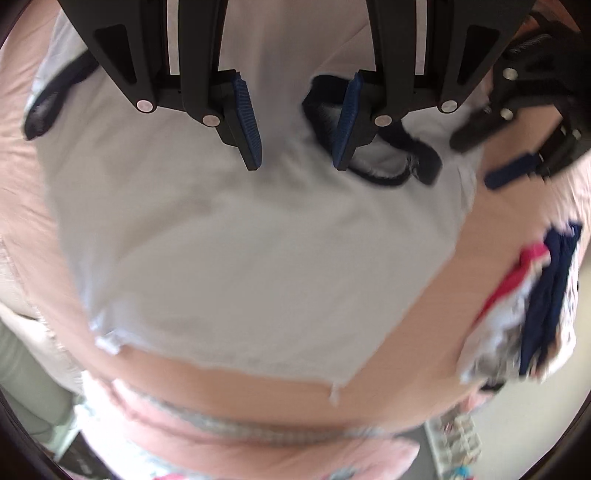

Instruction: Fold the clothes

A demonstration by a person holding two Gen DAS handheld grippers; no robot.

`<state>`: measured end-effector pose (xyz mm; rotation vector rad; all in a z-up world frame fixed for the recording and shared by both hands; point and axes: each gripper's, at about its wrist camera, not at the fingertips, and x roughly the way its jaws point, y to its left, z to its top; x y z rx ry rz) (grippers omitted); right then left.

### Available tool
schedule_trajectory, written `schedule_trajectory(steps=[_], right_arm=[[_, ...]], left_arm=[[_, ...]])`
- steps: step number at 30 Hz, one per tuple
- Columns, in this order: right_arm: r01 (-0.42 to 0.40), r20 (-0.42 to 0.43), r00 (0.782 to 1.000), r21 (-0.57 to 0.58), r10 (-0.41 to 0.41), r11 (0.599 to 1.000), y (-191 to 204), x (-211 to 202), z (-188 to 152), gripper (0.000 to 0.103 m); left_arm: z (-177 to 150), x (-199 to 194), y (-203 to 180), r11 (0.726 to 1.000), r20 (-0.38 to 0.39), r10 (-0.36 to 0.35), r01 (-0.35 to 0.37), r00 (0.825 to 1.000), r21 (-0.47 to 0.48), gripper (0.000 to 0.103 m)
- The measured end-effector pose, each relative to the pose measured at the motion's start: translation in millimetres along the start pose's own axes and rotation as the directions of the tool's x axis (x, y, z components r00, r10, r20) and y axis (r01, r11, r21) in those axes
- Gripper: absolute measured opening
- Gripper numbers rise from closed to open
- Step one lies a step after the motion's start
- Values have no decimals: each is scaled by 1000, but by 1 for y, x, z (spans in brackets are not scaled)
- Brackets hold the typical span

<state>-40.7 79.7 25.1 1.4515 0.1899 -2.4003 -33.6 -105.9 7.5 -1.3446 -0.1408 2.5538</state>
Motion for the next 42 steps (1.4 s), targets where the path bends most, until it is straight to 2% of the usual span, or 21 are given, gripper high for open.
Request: schedule_trajectory(steps=[2,5,8,10,16,20,23,25,28,34,35,36,38,39,41,42], right_arm=[[-39,11,999,-11,39,999,0,-17,-7,40],[-69,-31,997,-54,67,996,8,-28,-30,40],[-87,-85,993,-90,79,992,17,-29,-55,40],[-66,-93,994,-74,59,995,8,-33,-61,40],[5,-111,994,-20,-7,1000,-21,-45,-78,40],[60,-122,991,18,-58,998,-54,-54,-101,40],[67,-141,988,36,-61,997,-70,-54,-121,40],[61,-140,989,28,-57,998,-74,-54,-133,40],[52,-134,990,-8,-53,999,-73,-61,-147,40],[35,-120,992,-111,-48,993,-74,-82,-188,44],[24,-113,993,-125,-38,992,-75,-87,-196,44],[0,-106,994,-113,-13,994,-78,-93,-201,44],[-74,-80,994,-9,73,997,-93,-104,-205,44],[-88,-47,995,40,90,995,-100,-109,-205,44],[-112,26,994,134,110,985,-115,-120,-202,44],[-86,63,995,148,77,985,-122,-127,-200,44]], left_arm=[[1,-1,-1,1000,4,-25,25,1000,4,59],[1,-3,-10,997,-2,-70,70,998,41,59],[-3,0,-24,990,-38,-99,102,994,99,59],[-9,-2,-30,988,-55,-96,102,994,120,60],[-20,-36,-46,992,-40,-52,56,998,111,60],[-30,-36,-69,984,-91,56,-39,994,174,60],[-47,-27,-82,974,-139,147,-119,979,191,60],[-56,-21,-87,965,-158,220,-191,963,181,60],[-69,-25,-88,964,-184,257,-238,949,121,60],[-86,-46,-86,954,-257,297,-272,920,130,60],[-85,-52,-87,953,-251,299,-278,921,118,60],[-83,-59,-90,958,-222,285,-270,933,97,60],[-80,-69,-99,978,-146,207,-200,967,60,60],[-79,-74,-104,986,-106,164,-160,981,44,60],[-84,-71,-113,987,-84,154,-150,984,55,60],[-88,-63,-117,984,-112,171,-164,979,73,60]])
